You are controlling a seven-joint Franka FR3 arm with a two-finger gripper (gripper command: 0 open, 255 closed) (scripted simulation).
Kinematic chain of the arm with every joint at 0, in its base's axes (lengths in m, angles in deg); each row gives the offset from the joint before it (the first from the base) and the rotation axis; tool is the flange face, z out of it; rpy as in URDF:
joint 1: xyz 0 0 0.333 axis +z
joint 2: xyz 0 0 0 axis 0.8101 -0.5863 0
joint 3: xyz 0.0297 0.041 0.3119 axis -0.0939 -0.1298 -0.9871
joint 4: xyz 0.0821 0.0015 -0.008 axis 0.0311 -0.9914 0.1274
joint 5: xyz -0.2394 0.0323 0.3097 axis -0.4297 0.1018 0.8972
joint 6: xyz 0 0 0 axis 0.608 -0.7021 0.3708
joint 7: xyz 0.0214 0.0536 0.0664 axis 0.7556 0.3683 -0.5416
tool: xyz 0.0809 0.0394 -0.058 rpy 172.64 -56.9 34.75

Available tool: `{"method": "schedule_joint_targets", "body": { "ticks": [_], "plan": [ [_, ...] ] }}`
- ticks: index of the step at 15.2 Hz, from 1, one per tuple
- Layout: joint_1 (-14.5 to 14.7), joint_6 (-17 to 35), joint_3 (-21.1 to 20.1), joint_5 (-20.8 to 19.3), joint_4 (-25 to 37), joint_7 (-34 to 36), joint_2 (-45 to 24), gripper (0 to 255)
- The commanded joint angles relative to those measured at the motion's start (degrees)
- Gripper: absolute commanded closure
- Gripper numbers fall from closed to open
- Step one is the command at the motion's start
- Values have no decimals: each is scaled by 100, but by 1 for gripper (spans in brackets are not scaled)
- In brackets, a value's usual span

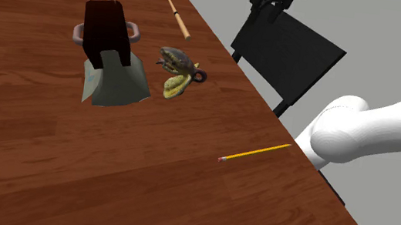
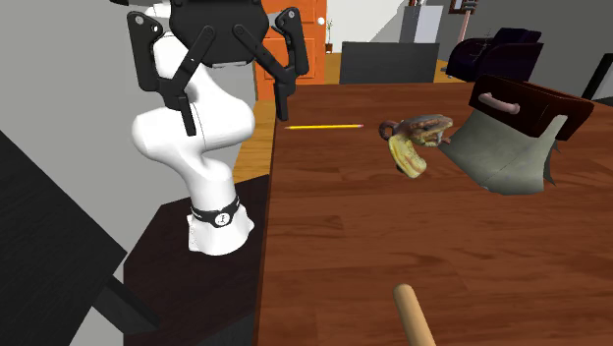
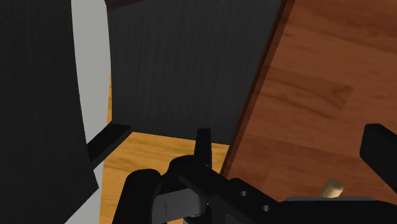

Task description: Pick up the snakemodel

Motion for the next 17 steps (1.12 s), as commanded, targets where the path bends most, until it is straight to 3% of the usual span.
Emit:
{"method": "schedule_joint_targets", "body": {
  "ticks": [1, 9, 17],
  "plan": [
    [0, 0, 0, 0, 0, 0, 0, 0],
    [357, 577, -1064, 605, -507, 1116, 377, 0],
    [629, 1264, -2254, 1102, -560, 2261, 244, 0]
  ]
}}
